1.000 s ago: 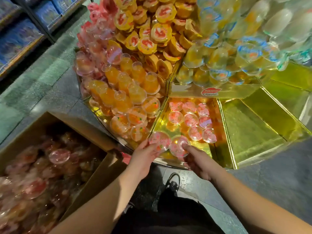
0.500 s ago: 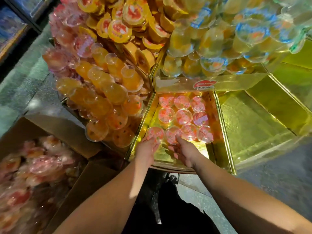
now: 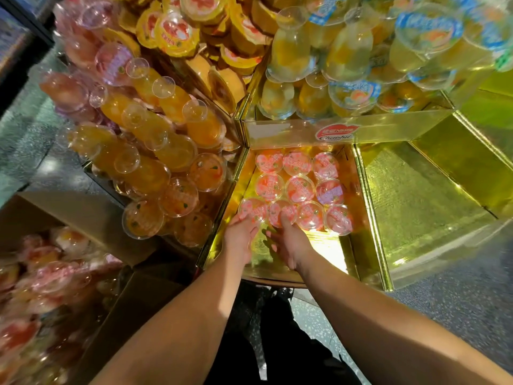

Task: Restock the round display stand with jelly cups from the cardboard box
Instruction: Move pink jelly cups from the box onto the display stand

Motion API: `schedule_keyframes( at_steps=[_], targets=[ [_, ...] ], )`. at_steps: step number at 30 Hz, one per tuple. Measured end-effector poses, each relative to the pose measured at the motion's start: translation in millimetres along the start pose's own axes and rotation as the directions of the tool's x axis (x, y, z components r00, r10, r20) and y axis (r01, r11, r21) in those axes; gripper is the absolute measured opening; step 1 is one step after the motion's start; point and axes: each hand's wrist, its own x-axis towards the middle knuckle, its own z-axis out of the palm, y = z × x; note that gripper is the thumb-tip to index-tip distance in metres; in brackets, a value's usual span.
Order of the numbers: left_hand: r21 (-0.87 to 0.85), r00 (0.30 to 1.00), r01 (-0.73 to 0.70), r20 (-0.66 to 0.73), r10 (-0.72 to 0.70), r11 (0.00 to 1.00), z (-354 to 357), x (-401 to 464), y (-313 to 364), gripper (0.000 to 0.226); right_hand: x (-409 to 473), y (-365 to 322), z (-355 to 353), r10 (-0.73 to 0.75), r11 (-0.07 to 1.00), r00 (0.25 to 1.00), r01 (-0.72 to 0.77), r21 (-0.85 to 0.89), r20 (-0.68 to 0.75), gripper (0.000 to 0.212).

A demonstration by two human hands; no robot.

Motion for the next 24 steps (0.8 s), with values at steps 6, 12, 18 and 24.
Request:
schedule_keyframes(
  at_steps=[6,12,18,24],
  targets=[
    [0.07,1.0,0.021,0.019,-0.023,0.997,-5.5,-6.3,0.6,0.019,-2.9,0.2,4.6,-0.069,0.988,0.995,0.058,-0.141,-0.077,0.08],
    [0.233,0.991,-0.072,0.122,0.045,0.97,-28.1,-44.9,2.2,0.044,-43.3,-0.1,-2.4,-0.174,0.85,0.981,0.107,-0.516,-0.084,0.088],
    [0.497,0.91,-0.41,0.286,0.302,0.765,-98.2,-114.1,5.9,0.03,-124.7,2.1,10.7,-0.441,0.526,0.897,0.283,-0.802,0.027,0.028],
    [0.567,0.867,-0.491,0.244,0.435,0.662,-208.5,-157.4,21.1,0.024,-189.4,44.1,84.0,-0.417,0.237,0.852,0.437,-0.867,0.316,0.016]
  ],
)
